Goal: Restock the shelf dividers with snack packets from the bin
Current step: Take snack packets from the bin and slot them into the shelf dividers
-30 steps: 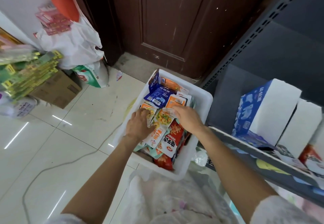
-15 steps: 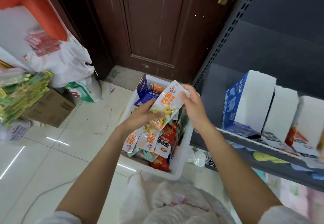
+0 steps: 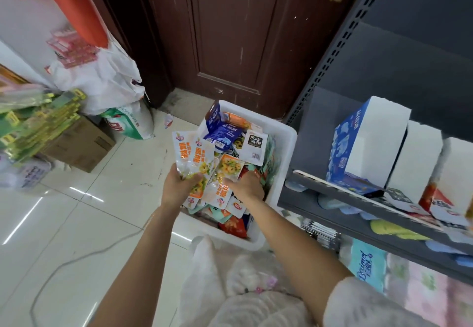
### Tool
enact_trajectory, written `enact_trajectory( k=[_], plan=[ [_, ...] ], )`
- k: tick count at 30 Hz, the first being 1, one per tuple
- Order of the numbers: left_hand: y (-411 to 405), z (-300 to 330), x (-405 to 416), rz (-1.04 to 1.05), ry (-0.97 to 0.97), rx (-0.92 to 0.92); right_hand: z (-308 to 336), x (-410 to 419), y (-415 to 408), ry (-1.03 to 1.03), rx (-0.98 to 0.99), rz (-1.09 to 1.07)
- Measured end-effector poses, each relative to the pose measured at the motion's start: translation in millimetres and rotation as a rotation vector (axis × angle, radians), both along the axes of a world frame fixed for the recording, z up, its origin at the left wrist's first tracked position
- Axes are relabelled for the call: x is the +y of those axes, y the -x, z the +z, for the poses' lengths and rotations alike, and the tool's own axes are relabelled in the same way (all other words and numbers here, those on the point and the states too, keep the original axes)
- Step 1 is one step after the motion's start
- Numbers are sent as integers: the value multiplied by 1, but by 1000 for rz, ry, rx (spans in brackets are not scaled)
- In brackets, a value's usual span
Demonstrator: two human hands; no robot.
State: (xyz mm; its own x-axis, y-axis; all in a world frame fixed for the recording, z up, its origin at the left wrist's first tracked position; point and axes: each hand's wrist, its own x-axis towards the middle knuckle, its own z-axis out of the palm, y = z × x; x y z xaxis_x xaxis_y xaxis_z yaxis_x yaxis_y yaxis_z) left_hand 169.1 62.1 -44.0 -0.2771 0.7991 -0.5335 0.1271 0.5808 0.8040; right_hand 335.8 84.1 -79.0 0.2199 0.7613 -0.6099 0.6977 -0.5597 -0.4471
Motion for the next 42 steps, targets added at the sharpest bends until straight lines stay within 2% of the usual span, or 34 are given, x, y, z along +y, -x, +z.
enact_trajectory(
  k=[5, 11, 13, 16, 20, 25, 28, 35, 39, 42],
  plan=[
    [7, -1, -6, 52, -30, 15, -13, 8, -11, 44, 238, -228],
    [5, 3, -7, 56, -46, -52, -8, -18, -46, 4, 448, -397],
    [0, 4, -5, 29, -56, -63, 5, -25, -52, -67, 515, -445],
    [-7, 6, -4, -24, -71, -79, 42, -37, -65, -267, 484, -428],
    [-20, 9, 0, -189, -96, -100, 91, -40, -84, -491, 417, -269],
    [-46, 28, 0, -353, -119, -334, 110, -22, -84, -452, 570, -233],
    [-60, 41, -3, -365, -86, -433, 106, -16, -79, -437, 634, -310],
    [-88, 58, 0, -360, -201, -353, 116, -29, -99, -583, 667, -534],
    [-120, 79, 2, -373, -338, -309, 133, -52, -140, -698, 531, -532],
    [-153, 90, 1, -368, -329, -362, 141, -79, -174, -733, 468, -598]
  ],
)
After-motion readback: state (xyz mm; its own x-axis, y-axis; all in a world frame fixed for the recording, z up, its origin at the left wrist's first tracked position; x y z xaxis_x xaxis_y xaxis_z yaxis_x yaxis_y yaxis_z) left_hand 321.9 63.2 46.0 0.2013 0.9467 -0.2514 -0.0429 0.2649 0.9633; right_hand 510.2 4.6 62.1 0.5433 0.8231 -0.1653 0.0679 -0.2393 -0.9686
